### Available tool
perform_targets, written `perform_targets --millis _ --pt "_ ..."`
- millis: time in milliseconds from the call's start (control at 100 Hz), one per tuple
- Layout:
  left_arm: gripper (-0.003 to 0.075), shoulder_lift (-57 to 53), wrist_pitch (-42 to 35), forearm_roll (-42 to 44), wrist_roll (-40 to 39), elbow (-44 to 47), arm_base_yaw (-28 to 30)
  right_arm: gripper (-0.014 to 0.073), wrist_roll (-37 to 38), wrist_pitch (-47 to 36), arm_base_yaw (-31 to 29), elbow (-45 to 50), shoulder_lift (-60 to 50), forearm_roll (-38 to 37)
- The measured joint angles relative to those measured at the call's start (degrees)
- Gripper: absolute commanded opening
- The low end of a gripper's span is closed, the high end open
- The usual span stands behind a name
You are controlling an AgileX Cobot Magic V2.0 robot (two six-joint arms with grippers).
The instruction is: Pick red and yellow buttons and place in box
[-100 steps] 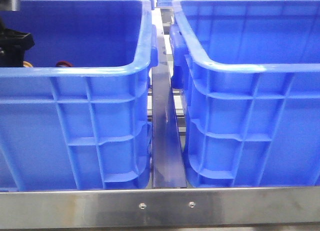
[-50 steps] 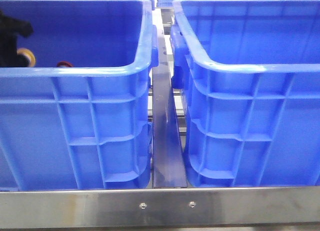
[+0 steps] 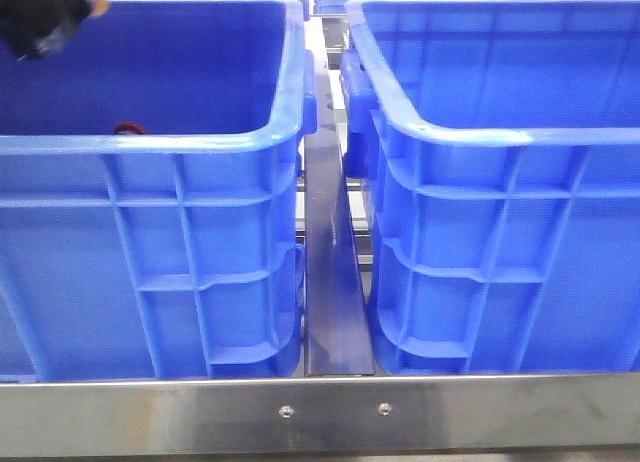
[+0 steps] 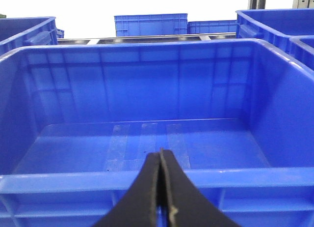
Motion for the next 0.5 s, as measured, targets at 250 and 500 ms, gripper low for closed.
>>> perform_targets --millis 250,500 --pt "0.0126 -1.23 -0.37 -1.01 1.56 0.28 -13.28 -0.0103 0.00 0.00 0.00 0.00 0.00 0.00" --pt "0.0126 -1.23 -2.60 -1.35 1.67 0.43 -25.31 -0.0103 0.00 0.00 0.00 0.00 0.00 0.00"
